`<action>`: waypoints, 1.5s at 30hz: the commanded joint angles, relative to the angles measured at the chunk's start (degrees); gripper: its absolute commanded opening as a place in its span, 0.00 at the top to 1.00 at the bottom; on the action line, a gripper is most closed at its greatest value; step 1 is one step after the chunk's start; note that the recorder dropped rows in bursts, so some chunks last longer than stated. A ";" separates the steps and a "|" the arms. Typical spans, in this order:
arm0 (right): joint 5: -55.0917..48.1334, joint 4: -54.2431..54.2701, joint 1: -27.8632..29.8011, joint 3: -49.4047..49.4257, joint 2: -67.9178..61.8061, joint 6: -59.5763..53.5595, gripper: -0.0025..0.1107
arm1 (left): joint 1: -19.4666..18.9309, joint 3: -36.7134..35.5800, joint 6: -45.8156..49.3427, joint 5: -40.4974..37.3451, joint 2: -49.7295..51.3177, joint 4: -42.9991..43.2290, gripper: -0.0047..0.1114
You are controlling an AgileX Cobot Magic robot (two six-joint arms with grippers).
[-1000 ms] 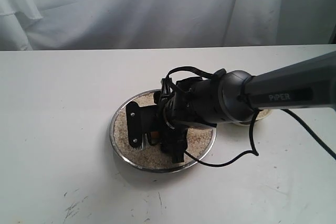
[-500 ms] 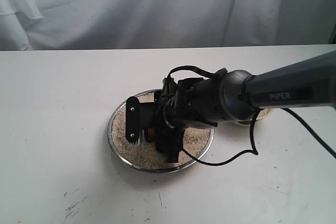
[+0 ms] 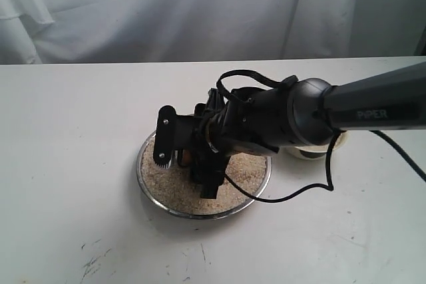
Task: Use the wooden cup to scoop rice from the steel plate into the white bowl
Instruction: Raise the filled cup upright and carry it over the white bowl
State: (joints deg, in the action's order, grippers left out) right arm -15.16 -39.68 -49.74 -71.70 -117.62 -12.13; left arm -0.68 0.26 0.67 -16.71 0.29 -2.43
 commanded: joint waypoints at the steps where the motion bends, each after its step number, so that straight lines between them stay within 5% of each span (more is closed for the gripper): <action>1: 1.63 4.09 0.22 -0.20 2.00 0.11 0.98 | 0.09 -0.26 -0.18 0.36 -0.29 -0.04 0.96; 29: 2.27 31.77 1.95 -0.09 14.70 -0.29 0.98 | 0.09 -0.26 -0.18 0.36 -0.29 -0.04 0.96; 45: 25.11 36.28 2.35 12.79 20.52 -0.08 0.98 | 0.09 -0.26 -0.18 0.36 -0.29 -0.04 0.96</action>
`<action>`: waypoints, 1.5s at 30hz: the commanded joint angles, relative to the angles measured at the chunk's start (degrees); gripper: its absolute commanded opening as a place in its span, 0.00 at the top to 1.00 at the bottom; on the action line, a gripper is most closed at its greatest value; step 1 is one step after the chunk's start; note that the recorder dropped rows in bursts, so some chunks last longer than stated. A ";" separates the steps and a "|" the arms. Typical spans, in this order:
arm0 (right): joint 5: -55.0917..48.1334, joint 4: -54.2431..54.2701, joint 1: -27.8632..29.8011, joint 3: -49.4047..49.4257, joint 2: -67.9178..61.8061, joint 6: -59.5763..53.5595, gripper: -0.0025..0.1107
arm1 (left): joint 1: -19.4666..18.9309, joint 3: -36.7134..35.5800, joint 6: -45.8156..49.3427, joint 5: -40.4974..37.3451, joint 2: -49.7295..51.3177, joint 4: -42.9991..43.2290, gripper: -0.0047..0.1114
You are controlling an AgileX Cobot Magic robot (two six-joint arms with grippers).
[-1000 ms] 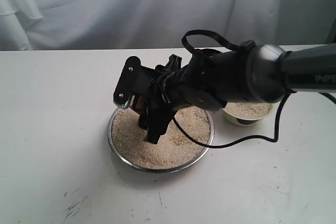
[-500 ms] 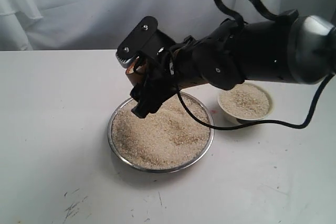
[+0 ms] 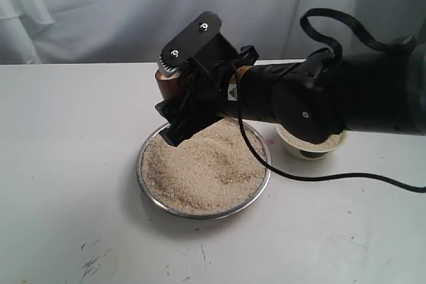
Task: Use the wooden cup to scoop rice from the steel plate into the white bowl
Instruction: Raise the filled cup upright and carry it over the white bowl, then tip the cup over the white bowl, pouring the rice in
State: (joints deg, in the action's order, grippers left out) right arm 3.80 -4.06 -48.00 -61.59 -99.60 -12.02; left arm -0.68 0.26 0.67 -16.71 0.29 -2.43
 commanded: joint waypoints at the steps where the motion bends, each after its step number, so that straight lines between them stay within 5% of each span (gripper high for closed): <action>1: 6.81 0.66 0.61 3.31 2.74 -0.19 0.98 | 0.09 -0.26 -0.18 0.36 -0.29 -0.04 0.96; 12: 12.00 -2.82 0.87 6.31 3.08 1.07 0.98 | 0.09 -0.26 -0.18 0.36 -0.29 -0.04 0.96; 19: 14.42 -18.76 6.90 7.41 3.14 18.33 0.98 | 0.09 -0.26 -0.18 0.36 -0.29 -0.04 0.96; 45: -0.21 -40.64 25.74 13.64 11.02 18.84 0.98 | 0.09 -0.26 -0.18 0.36 -0.29 -0.04 0.96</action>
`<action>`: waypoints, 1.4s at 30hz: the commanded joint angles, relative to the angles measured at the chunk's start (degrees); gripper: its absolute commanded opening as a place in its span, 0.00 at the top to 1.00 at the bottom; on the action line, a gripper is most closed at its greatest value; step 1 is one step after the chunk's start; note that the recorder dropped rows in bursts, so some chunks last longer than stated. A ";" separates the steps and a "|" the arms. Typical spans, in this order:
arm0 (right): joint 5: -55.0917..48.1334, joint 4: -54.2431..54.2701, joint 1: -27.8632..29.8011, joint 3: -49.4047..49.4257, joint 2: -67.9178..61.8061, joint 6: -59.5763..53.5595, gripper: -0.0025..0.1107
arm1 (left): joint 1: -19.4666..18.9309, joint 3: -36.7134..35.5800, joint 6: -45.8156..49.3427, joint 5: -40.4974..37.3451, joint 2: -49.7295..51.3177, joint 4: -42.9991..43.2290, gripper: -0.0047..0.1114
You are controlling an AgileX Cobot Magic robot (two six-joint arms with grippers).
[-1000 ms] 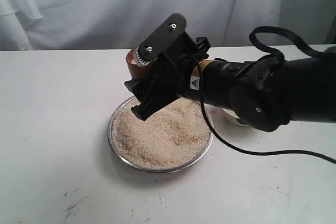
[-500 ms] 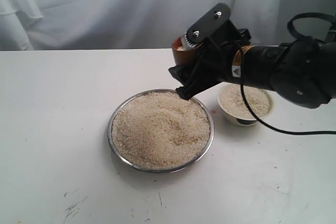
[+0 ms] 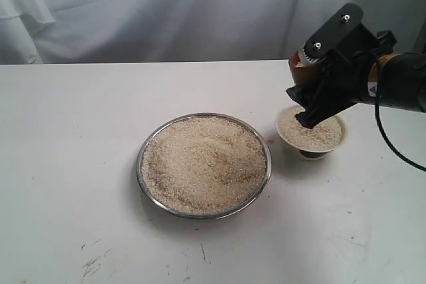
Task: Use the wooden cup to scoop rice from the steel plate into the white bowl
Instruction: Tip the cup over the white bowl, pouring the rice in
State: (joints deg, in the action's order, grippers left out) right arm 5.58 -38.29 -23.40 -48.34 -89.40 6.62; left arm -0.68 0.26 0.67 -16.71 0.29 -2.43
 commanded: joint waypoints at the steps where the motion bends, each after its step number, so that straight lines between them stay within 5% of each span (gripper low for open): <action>1: -3.73 -9.67 1.14 0.38 0.82 -1.29 0.98 | 0.09 -0.26 -0.18 0.36 -0.29 -0.04 0.96; 15: -24.58 -19.82 1.77 -9.90 -6.92 -6.32 0.98 | 0.09 -0.26 -0.18 0.36 -0.29 -0.04 0.96; 22: -25.53 -21.67 1.77 -9.90 -7.67 -8.56 0.98 | 0.09 -0.26 -0.18 0.36 -0.29 -0.04 0.96; 42: -41.62 -31.85 -6.93 -14.50 -16.21 -9.72 0.98 | 0.09 -0.26 -0.18 0.36 -0.29 -0.04 0.96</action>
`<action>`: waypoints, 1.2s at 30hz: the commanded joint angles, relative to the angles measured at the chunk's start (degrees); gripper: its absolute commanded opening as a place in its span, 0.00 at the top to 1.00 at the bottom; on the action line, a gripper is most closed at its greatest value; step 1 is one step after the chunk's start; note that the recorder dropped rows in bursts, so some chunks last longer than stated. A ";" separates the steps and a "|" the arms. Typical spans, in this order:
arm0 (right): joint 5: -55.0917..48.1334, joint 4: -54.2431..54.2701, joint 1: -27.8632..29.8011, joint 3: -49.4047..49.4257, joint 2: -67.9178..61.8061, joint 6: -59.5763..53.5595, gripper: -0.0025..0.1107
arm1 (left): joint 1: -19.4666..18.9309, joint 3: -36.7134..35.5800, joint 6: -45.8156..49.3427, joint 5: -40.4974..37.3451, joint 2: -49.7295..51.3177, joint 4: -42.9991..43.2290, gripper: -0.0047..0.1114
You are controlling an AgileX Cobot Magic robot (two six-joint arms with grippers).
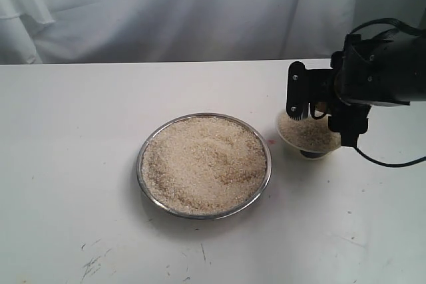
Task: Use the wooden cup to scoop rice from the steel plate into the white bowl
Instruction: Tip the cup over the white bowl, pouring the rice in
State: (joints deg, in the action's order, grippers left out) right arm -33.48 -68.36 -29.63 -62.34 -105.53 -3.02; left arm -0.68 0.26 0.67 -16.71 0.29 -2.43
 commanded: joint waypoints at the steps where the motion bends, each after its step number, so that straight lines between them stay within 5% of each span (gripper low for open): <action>1: -3.27 -1.81 -0.83 -0.50 -0.09 -0.08 0.98 | 0.09 -0.26 -0.18 0.36 -0.29 -0.04 0.96; 36: -12.00 -13.09 -5.43 -0.59 -4.26 -0.08 0.98 | 0.09 -0.26 -0.18 0.36 -0.29 -0.04 0.96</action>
State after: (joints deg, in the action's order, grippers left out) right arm -44.80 -78.85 -34.27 -62.37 -110.09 -3.02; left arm -0.68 0.26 0.67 -16.71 0.29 -2.43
